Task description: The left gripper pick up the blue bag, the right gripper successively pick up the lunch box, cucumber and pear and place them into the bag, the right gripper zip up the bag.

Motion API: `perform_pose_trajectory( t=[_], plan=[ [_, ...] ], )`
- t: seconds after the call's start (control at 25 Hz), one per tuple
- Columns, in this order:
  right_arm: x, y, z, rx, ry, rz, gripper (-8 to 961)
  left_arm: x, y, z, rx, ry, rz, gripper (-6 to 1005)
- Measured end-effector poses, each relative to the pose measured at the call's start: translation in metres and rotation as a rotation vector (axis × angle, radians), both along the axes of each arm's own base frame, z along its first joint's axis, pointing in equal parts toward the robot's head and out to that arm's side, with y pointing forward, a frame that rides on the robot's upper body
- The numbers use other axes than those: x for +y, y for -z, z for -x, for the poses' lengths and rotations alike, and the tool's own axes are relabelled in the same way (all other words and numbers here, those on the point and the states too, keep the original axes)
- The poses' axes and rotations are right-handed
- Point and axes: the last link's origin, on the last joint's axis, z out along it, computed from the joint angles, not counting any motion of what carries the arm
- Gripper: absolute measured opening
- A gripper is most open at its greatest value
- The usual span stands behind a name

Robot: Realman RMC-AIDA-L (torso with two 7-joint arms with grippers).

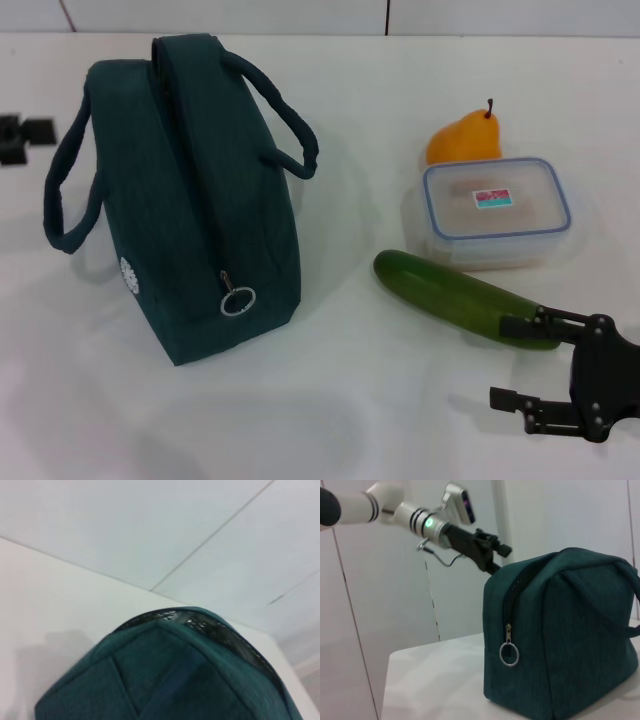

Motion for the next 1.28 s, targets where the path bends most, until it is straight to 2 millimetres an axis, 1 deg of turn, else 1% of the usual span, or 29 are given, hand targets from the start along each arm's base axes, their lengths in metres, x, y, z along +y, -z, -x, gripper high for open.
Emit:
perform_pose_trajectory(
  t=[0.12,0.28,0.52,0.68,0.84,0.96,1.28],
  plan=[
    [0.0,0.0,0.0,-0.001,-0.001,-0.001,722,0.012,0.001,-0.018,0.033,-0.014,0.029,875],
    [0.0,0.001,0.0,-0.001,0.002,-0.002,720,0.023,0.009,-0.032,0.055,-0.021,0.084,874],
    [-0.002,0.001,-0.002,-0.002,0.006,-0.002,716,0.036,0.022,-0.041,0.101,-0.031,0.125,872],
    [-0.002,0.0,-0.003,-0.003,0.007,-0.003,714,0.041,0.026,-0.047,0.107,-0.024,0.141,870],
    [-0.002,0.0,-0.003,-0.004,0.009,-0.003,711,0.045,0.034,-0.05,0.14,-0.028,0.166,869],
    [-0.003,0.0,-0.003,-0.005,0.011,-0.004,709,0.047,0.036,-0.052,0.151,-0.026,0.171,868],
    [-0.003,0.001,-0.004,-0.004,0.014,-0.004,704,0.049,0.042,-0.056,0.16,0.006,0.19,721]
  ],
)
